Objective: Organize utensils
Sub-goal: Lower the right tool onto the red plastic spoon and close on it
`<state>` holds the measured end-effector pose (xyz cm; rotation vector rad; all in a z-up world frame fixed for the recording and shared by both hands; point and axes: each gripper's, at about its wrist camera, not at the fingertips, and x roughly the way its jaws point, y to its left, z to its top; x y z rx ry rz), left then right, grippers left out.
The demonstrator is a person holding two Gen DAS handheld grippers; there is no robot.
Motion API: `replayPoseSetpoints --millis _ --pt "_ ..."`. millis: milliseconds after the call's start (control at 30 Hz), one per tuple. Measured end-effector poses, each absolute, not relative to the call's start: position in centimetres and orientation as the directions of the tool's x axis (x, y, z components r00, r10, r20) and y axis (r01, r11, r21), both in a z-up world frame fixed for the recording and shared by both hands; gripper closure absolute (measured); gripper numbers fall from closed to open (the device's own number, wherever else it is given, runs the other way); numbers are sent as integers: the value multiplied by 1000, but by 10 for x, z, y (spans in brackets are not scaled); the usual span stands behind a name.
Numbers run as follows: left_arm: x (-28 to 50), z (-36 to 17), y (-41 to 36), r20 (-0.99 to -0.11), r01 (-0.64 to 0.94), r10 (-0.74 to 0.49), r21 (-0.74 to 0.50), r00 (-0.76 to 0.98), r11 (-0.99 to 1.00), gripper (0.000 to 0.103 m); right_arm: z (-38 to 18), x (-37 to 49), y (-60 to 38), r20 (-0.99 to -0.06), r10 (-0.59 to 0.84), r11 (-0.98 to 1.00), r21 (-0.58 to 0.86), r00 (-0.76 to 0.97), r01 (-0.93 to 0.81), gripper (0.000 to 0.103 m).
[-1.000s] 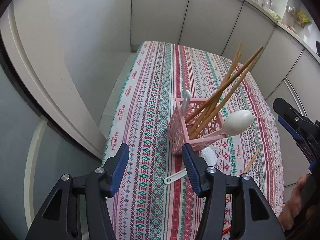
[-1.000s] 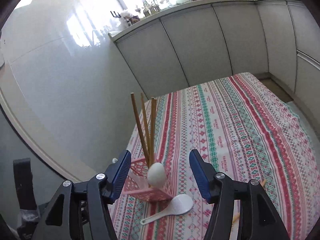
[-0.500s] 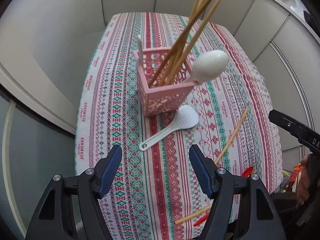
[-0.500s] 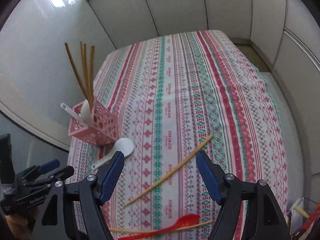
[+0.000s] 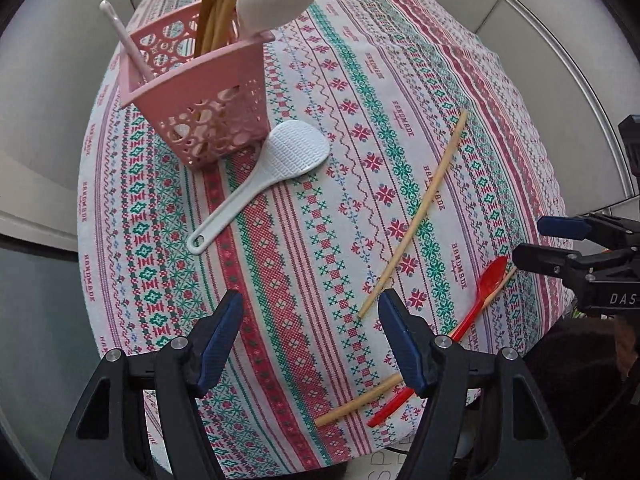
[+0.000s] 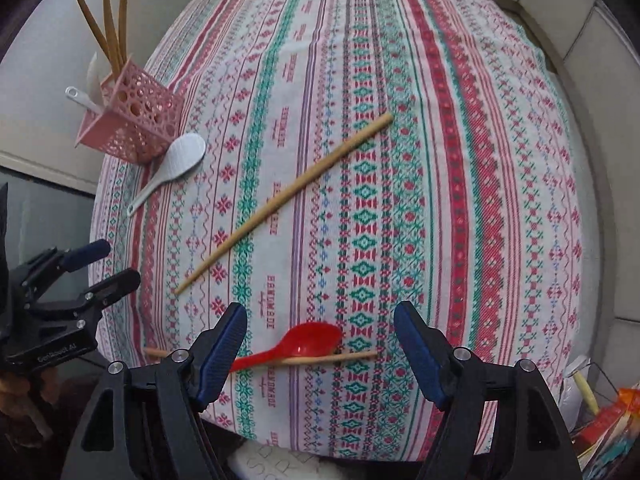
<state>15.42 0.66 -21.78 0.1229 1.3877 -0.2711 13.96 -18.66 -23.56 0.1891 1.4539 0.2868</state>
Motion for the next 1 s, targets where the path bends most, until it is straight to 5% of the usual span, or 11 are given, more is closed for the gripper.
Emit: replayPoseSetpoints --millis 133,300,700,1000 --pt "151 -222 3 -982 276 -114 -69 150 959 31 -254 138 -194 -933 359 932 356 33 -73 58" --pt "152 -225 9 -983 263 -111 -69 147 962 31 -272 135 -206 -907 421 906 420 -7 -54 75" --pt "158 -217 26 -966 270 -133 -70 222 960 31 -280 140 -232 -817 577 816 577 -20 -44 98" --pt "175 -231 19 -927 424 -104 63 360 903 43 -250 145 -237 -797 600 800 597 67 -59 100"
